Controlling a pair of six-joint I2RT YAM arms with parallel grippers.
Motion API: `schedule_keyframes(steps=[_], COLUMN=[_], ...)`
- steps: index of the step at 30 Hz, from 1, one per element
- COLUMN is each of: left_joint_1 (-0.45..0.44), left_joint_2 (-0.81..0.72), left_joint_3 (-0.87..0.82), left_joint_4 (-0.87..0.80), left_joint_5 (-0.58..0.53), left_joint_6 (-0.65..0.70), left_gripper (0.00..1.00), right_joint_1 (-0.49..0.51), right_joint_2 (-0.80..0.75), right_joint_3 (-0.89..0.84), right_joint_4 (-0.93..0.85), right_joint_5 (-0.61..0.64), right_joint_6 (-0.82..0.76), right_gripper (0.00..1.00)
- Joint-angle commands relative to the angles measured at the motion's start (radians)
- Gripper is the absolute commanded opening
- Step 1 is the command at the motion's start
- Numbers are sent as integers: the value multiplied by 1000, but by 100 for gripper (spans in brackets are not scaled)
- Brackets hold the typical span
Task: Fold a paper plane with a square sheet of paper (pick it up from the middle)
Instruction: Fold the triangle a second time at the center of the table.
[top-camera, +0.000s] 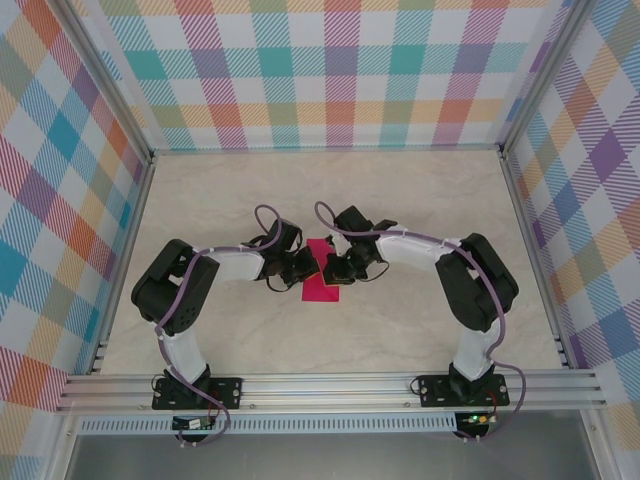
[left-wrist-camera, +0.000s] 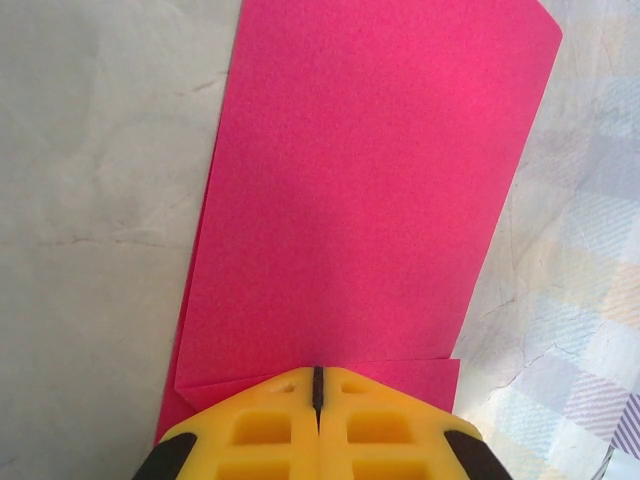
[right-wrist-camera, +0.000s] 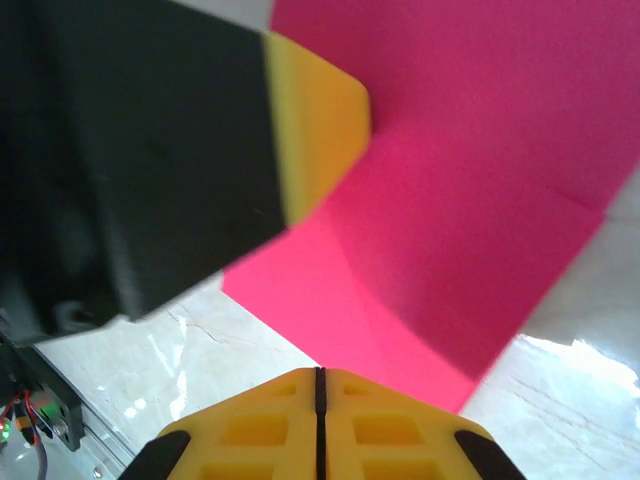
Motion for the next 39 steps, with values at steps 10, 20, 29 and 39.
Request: schedule_keyframes(steps=[10, 20, 29, 39], left_joint_1=[-2, -2, 0, 3], left_joint_2=[69, 66, 83, 87], left_joint_3=[-52, -58, -72, -99], left_joint_4=[-153, -176, -198, -151], left_joint_5=[-143, -173, -224, -203], left_joint_6=[-4, -7, -11, 1], left_gripper=[0, 0, 0, 0], right_joint_1=[22, 21, 3, -31], right_joint_2=[87, 90, 50, -72], right_joint_3=[-22, -54, -124, -278], right_joint_4=[49, -58, -139, -86], right_joint_5=[-2, 72, 37, 22], right_joint_6=[13, -86, -142, -92], right_gripper=[10, 8, 8, 8])
